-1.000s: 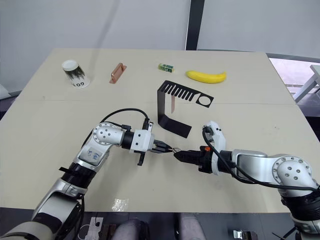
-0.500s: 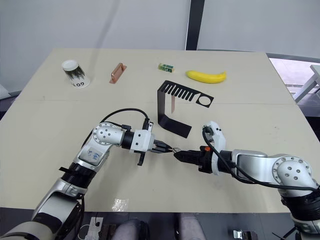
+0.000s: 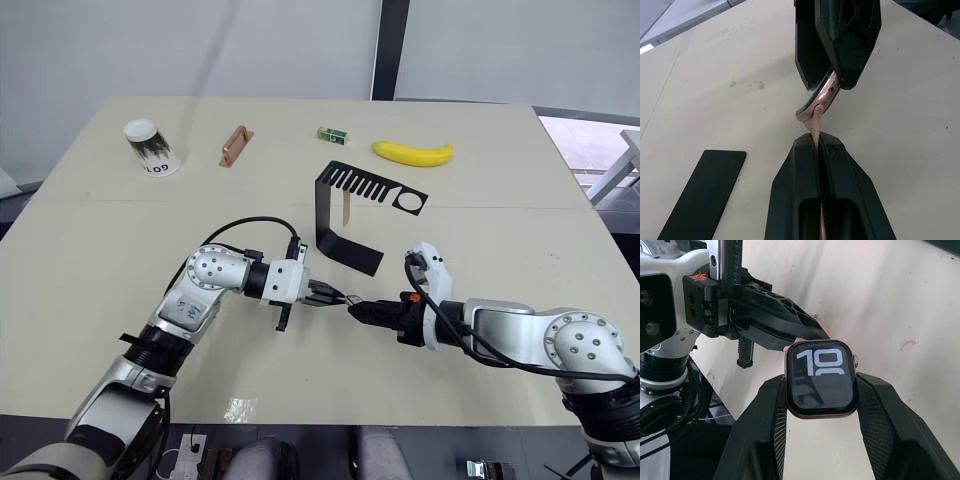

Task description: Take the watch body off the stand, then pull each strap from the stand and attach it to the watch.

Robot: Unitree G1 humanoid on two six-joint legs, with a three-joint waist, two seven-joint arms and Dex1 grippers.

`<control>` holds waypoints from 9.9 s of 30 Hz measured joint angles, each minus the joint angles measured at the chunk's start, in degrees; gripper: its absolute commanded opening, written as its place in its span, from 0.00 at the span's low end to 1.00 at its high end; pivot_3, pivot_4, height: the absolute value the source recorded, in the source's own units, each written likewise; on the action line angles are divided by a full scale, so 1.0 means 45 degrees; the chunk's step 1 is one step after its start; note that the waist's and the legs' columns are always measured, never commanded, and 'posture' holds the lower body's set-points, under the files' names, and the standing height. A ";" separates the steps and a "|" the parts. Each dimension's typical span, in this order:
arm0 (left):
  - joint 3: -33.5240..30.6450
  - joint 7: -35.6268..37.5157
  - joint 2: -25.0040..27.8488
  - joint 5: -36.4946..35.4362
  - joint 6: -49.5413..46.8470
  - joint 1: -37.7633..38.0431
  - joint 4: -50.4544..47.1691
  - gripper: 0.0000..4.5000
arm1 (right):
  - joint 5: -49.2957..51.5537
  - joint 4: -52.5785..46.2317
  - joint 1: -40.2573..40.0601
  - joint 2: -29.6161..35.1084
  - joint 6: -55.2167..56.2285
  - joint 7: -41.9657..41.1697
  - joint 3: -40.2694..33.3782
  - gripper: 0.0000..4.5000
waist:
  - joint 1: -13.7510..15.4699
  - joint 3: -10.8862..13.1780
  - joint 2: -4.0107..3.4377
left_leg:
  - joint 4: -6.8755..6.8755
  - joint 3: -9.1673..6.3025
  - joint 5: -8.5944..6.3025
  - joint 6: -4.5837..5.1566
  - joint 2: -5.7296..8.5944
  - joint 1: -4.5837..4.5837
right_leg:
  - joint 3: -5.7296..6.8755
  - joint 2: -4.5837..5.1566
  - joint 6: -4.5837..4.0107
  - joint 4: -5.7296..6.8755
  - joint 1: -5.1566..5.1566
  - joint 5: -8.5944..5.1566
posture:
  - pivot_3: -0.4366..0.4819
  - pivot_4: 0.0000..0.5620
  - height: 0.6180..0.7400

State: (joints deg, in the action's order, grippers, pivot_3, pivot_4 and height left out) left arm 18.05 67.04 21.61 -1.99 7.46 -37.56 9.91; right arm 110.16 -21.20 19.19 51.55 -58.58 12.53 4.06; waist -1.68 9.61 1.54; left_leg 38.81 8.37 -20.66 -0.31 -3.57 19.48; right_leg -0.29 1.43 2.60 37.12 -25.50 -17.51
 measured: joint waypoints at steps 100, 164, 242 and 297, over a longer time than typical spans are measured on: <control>-0.0492 -0.1808 0.0371 -0.0711 -0.1828 0.0898 -0.1632 0.15 | -0.0254 -0.0706 -0.0128 0.0026 0.0243 -0.0639 -0.0909 0.34 | 0.0022 0.0004 -0.0005 | 0.0072 -0.0017 -0.0021 0.0013 0.0000 0.0068 | 0.0020 0.0002 0.0015 0.0028 -0.0043 0.0009 | 0.48 0.27 1.00; -0.0645 -0.1925 -0.0074 -0.0880 -0.1490 0.0886 -0.1478 0.01 | -0.0397 -0.0597 -0.0117 0.0027 0.0265 -0.0625 -0.0906 0.34 | 0.0020 0.0004 -0.0005 | 0.0072 -0.0017 -0.0021 0.0013 -0.0001 0.0069 | 0.0020 0.0002 0.0015 0.0026 -0.0043 0.0009 | 0.48 0.27 1.00; -0.0503 -0.2301 -0.0340 -0.0423 -0.1830 0.0735 -0.1102 0.01 | -0.1282 -0.0719 0.0434 -0.0114 0.0285 -0.0052 -0.0452 0.34 | 0.0019 0.0004 -0.0005 | 0.0068 -0.0018 -0.0021 0.0013 -0.0002 0.0072 | 0.0020 0.0002 0.0015 0.0016 -0.0043 0.0009 | 0.48 0.27 1.00; -0.0534 -0.2629 -0.0512 -0.0352 -0.2078 0.0562 -0.1104 0.01 | -0.1047 -0.0715 0.0585 -0.0208 0.0498 0.0388 -0.0361 0.34 | 0.0019 0.0004 -0.0005 | 0.0066 -0.0018 -0.0021 0.0013 -0.0002 0.0074 | 0.0021 0.0002 0.0015 0.0009 -0.0043 0.0009 | 0.48 0.27 1.00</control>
State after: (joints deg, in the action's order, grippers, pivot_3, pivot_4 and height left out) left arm 15.65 55.21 19.31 -3.58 -1.89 -35.03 4.94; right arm 105.45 -24.42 21.83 50.61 -56.34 14.28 2.44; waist -1.60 9.63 1.51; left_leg 39.10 8.29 -20.75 -0.25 -3.57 19.81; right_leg -0.19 1.44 2.67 37.16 -25.69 -17.47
